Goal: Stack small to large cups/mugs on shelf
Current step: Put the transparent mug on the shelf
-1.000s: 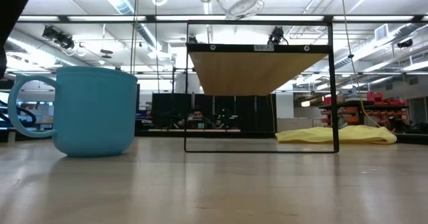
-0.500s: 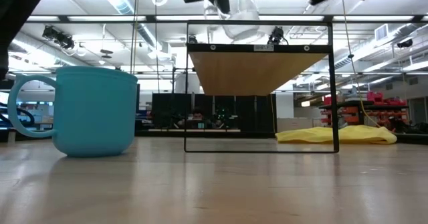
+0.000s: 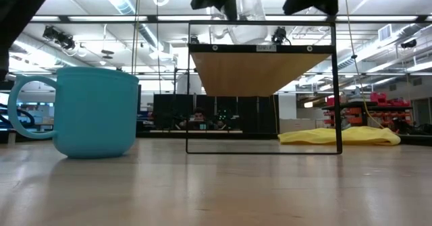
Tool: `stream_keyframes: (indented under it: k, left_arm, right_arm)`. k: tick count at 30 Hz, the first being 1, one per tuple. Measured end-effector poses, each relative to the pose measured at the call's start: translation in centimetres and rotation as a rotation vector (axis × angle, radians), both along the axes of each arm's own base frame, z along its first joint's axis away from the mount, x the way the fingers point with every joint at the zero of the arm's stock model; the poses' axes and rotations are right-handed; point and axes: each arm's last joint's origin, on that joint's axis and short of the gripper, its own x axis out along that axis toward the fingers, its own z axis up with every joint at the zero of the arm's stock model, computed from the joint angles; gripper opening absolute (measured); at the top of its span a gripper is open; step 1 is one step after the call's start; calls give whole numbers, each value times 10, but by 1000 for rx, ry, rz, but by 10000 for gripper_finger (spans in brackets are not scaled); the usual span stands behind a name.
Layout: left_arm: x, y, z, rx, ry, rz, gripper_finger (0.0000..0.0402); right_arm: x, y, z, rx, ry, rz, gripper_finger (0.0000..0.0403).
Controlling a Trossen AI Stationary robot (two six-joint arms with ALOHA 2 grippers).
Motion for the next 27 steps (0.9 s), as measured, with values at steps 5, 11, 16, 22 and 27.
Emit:
stream_keyframes:
  k: [5,11,16,22,27]
  left_arm:
    - [2,0,-3,0,3,-3,8]
    - [7,-2,-9,-3,10,-23,6]
    - [11,-2,-10,-1,-2,-30,11]
    - [13,-2,-14,1,9,-35,30]
    - [14,-2,-16,7,13,-49,20]
  right_arm:
    - [5,-1,-23,29,-18,-7,41]
    - [7,-3,-48,81,-39,-18,41]
    - [7,-3,-59,100,-50,-35,41]
    - [7,-3,-59,101,-56,-35,41]
    - [7,-3,-59,101,-56,-35,41]
